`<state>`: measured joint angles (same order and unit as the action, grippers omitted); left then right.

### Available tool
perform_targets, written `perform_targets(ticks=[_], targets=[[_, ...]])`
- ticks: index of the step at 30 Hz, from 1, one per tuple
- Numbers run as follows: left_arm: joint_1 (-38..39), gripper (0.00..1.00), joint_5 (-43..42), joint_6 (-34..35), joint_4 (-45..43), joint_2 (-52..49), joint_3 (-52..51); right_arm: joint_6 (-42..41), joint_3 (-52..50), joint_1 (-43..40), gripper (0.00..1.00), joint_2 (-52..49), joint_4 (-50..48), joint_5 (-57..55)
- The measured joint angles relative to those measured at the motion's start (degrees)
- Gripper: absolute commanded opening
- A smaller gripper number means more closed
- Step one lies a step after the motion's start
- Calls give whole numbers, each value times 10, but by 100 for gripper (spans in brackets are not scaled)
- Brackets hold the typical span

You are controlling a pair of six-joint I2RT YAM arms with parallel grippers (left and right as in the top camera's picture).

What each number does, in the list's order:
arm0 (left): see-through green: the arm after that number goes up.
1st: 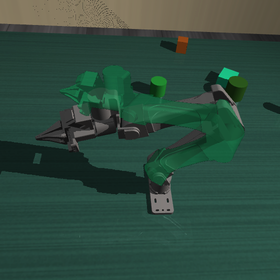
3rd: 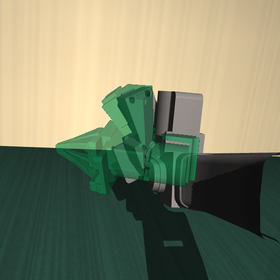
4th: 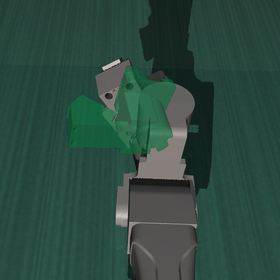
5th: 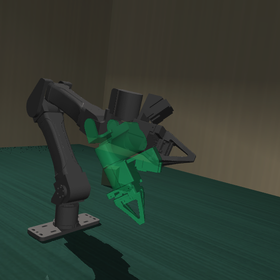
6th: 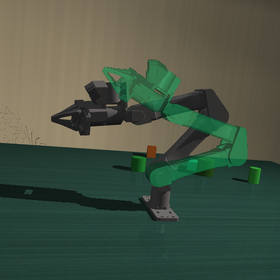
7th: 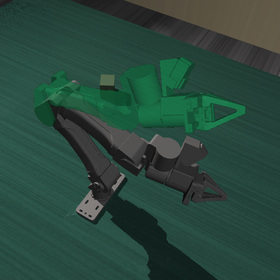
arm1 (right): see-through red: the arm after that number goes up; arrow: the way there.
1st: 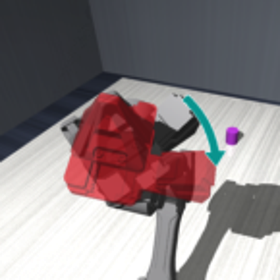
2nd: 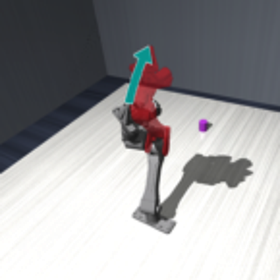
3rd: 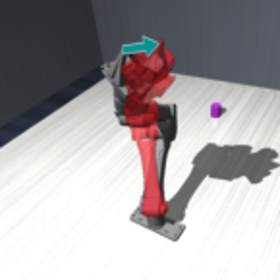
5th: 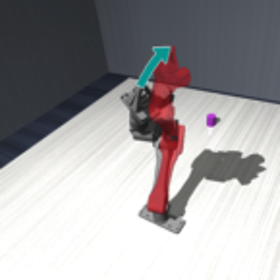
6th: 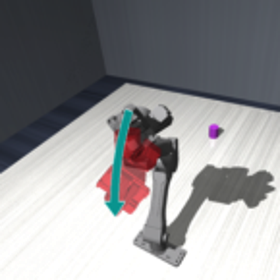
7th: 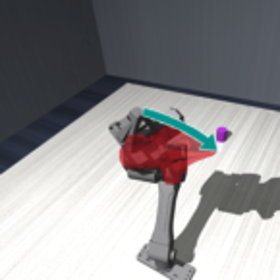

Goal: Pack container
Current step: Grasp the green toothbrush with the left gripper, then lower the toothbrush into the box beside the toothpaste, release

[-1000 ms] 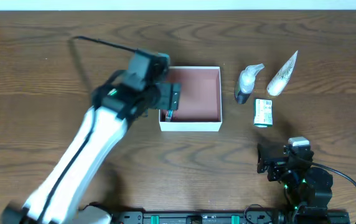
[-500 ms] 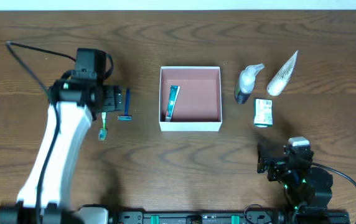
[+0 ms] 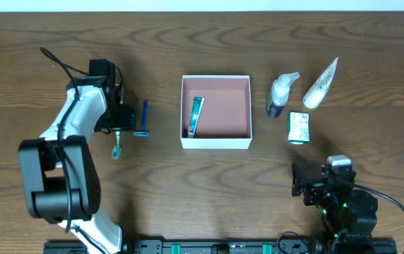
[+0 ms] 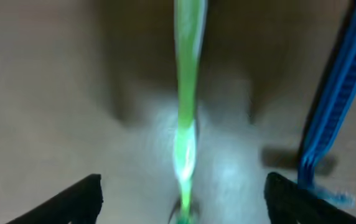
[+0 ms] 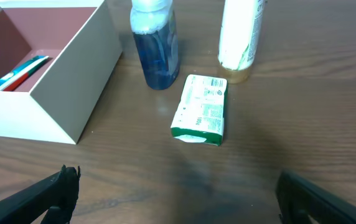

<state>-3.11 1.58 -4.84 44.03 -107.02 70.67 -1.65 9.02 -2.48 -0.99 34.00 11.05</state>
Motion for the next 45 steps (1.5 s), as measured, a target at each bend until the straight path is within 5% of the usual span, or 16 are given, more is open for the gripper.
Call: perform_targets(ticks=[8,12,19,28,35,40,45], targets=[[0,68,-10,-16,-30,-26,0,0,0,0,99,0,0,0],[0,55,-13,-17,-31,-47,0,0,0,0,99,0,0,0],[0,6,-15,-25,-28,-50,1,0,0,0,99,0,0,0],[0,6,-13,-9,46,-37,8,0,0,0,99,0,0,0],[13,6,-80,21,94,114,34,0,0,0,99,0,0,0],[82,6,-146,48,83,238,49,0,0,0,99,0,0,0],[188,6,-159,92,15,259,51,0,0,0,99,0,0,0]])
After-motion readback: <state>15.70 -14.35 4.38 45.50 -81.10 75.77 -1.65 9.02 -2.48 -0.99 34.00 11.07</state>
